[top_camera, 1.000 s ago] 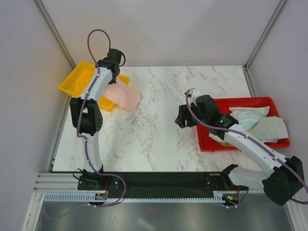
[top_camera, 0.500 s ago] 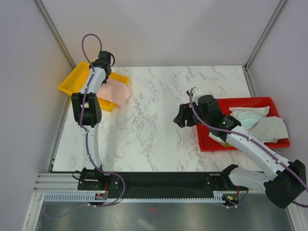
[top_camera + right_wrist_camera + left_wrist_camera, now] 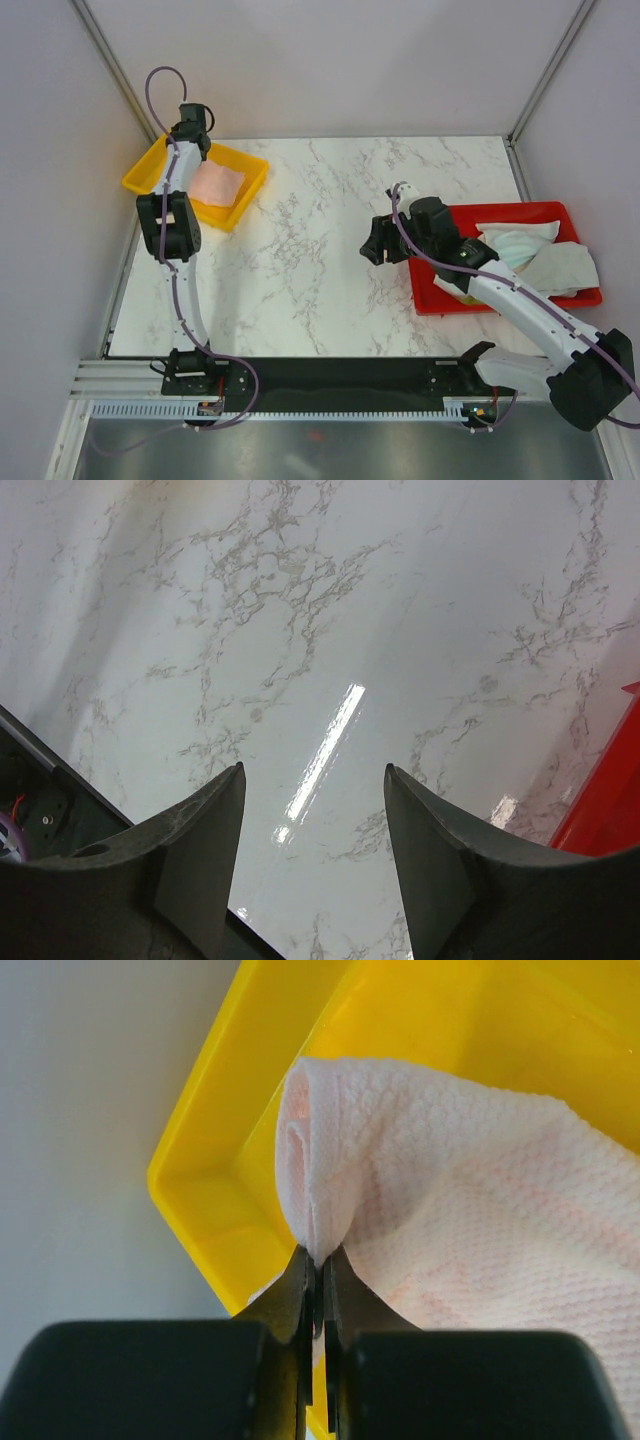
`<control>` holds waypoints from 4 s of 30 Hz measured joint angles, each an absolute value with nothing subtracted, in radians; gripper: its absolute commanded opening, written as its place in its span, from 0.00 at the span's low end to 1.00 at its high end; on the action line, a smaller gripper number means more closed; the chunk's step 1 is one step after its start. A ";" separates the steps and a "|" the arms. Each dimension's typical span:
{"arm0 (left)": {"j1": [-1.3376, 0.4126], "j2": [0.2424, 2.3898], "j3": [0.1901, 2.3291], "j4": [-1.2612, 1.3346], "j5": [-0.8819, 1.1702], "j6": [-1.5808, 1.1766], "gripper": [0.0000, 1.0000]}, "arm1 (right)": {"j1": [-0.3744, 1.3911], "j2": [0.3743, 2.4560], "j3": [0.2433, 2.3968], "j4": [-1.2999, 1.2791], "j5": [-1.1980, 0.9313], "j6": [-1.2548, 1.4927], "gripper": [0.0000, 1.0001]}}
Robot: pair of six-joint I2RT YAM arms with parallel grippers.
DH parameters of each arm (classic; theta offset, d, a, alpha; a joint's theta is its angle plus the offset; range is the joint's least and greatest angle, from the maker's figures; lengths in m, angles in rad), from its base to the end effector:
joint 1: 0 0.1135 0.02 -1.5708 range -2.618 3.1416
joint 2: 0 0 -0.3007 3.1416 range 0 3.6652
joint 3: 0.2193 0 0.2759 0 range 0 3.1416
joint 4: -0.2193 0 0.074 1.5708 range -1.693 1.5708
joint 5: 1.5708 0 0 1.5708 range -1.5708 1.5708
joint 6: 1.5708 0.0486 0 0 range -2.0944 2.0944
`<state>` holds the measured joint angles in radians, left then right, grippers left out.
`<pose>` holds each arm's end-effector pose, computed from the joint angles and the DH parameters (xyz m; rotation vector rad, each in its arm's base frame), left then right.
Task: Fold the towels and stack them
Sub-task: Neatly place the folded towel into the bin, then grab crumpled towel, then move the towel to the center of the board
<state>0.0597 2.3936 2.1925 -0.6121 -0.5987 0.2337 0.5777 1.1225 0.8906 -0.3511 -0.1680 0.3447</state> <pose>0.5920 0.0628 0.2401 -0.0832 2.3617 0.8526 0.2195 0.1528 0.3139 -0.3596 2.2029 0.7024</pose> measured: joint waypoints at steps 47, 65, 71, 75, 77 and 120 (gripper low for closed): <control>-0.540 1.557 1.525 -0.643 0.223 -0.299 0.93 | -0.273 1.403 1.066 -0.657 0.558 0.561 0.66; -0.577 1.462 1.409 -0.628 0.239 -0.340 0.89 | -0.358 1.526 1.010 -0.551 0.575 0.515 0.49; -0.599 1.509 1.409 -0.626 0.239 -0.342 0.89 | -0.364 1.528 1.010 -0.538 0.611 0.501 0.42; -0.609 1.529 1.409 -0.626 0.239 -0.343 0.89 | -0.364 1.527 1.010 -0.538 0.637 0.497 0.48; -0.614 1.530 1.409 -0.626 0.239 -0.343 0.89 | -0.365 1.528 1.010 -0.537 0.638 0.496 0.47; -0.323 1.344 1.077 -0.559 0.187 -0.477 0.82 | 0.492 1.467 0.838 -0.097 -0.326 0.716 0.00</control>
